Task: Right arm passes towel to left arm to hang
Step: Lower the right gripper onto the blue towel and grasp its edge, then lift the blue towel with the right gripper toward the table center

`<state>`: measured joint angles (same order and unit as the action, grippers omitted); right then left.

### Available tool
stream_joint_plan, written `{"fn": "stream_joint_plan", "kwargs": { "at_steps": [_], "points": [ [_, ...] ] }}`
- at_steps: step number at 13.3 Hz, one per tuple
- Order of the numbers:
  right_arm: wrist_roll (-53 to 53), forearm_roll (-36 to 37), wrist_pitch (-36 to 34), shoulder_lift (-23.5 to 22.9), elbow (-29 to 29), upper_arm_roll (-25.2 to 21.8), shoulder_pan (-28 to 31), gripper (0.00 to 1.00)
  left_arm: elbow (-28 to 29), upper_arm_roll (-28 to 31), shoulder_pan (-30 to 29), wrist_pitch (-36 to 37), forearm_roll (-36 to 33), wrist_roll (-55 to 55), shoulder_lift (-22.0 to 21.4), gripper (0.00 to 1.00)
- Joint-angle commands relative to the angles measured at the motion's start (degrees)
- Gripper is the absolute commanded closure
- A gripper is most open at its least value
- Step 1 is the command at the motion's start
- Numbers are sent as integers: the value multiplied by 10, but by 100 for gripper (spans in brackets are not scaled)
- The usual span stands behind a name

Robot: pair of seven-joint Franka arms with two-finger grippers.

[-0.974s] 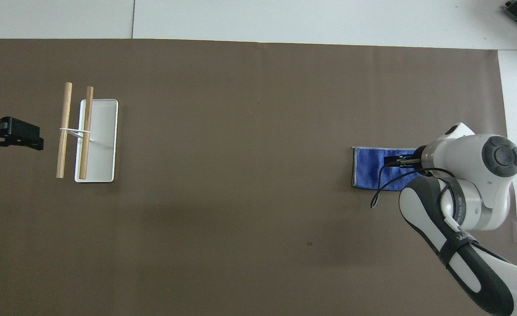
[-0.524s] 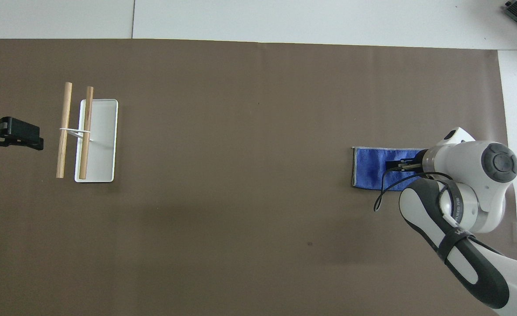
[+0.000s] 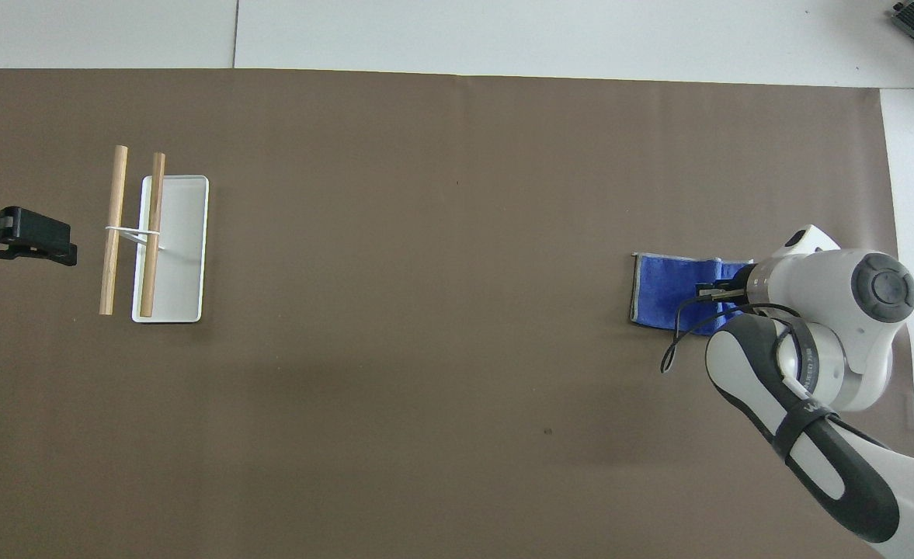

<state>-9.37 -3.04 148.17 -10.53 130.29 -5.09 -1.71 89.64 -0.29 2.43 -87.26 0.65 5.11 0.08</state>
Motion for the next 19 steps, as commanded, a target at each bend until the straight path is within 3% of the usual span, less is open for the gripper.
{"fn": "stream_joint_plan", "kwargs": {
  "at_steps": [1,10,19],
  "points": [
    [-7,-11,5,-1,-1,5,-4,100,11,1,-1,5,5,1,-13,0],
    [55,-130,-112,46,-113,87,-4,100,11,2,-1,4,5,2,-12,0],
    [326,-480,-137,37,-192,179,-4,100,11,1,-1,4,5,1,-12,0]
  ]
}}
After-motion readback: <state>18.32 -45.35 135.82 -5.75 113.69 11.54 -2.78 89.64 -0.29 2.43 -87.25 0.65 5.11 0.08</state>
